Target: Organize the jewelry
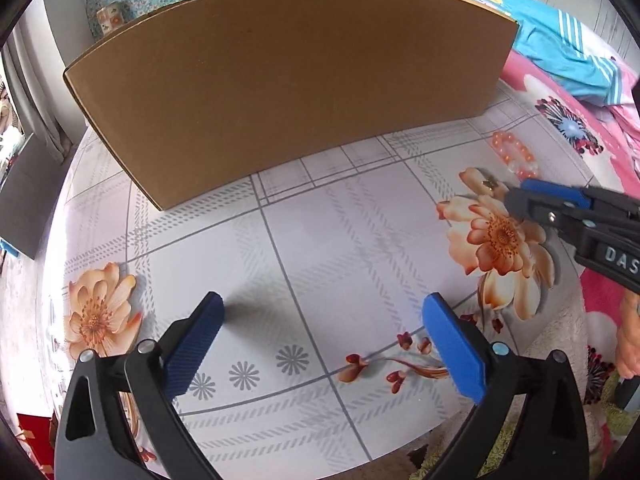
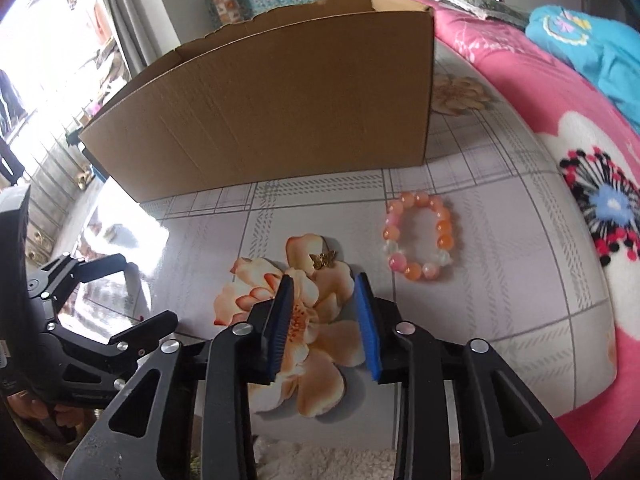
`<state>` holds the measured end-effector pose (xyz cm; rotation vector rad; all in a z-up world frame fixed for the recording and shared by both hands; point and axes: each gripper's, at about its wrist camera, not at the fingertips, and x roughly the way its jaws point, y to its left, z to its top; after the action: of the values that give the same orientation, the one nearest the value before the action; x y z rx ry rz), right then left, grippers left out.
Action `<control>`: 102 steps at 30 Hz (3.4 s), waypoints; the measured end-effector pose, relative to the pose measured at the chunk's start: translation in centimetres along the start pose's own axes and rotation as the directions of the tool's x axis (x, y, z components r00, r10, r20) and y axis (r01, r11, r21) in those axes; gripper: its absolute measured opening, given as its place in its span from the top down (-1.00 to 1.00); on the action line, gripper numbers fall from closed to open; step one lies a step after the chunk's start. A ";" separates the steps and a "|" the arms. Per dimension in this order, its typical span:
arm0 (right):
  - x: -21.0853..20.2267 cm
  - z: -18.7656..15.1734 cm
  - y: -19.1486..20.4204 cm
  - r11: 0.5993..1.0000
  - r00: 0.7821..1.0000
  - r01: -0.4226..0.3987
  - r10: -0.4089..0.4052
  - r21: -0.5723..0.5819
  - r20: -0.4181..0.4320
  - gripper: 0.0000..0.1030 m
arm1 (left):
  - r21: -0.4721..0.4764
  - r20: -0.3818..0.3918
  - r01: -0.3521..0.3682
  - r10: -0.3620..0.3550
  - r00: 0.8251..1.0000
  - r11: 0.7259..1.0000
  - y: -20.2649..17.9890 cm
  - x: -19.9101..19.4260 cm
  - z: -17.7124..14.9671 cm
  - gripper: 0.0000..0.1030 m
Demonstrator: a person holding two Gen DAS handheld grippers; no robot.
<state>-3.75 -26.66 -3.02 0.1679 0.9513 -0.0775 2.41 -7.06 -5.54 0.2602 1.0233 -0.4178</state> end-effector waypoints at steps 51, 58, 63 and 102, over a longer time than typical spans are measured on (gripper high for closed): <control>2.8 3.8 5.5 0.975 0.974 -0.222 0.223 0.022 -0.034 0.45 | -0.058 0.002 -0.037 0.038 0.999 0.998 -0.1 0.3 0.2 -0.91; 0.5 3.3 2.6 0.999 0.999 -0.042 0.041 0.020 0.026 0.34 | -0.057 0.002 -0.038 0.038 0.999 0.998 -0.1 0.3 0.2 -0.91; 0.7 3.4 1.7 1.000 0.999 0.022 -0.023 0.016 0.029 0.34 | -0.060 -0.004 -0.041 0.041 0.999 0.997 -0.1 0.4 0.1 -0.92; 3.3 4.5 0.7 0.986 0.987 0.159 -0.160 -0.046 -0.021 0.52 | -0.065 -0.010 -0.045 0.045 0.999 0.997 0.1 0.3 0.2 -0.92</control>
<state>1.82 -26.78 -3.10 0.0517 0.9894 -0.2025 2.81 -7.11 -5.69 0.2259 1.0362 -0.3418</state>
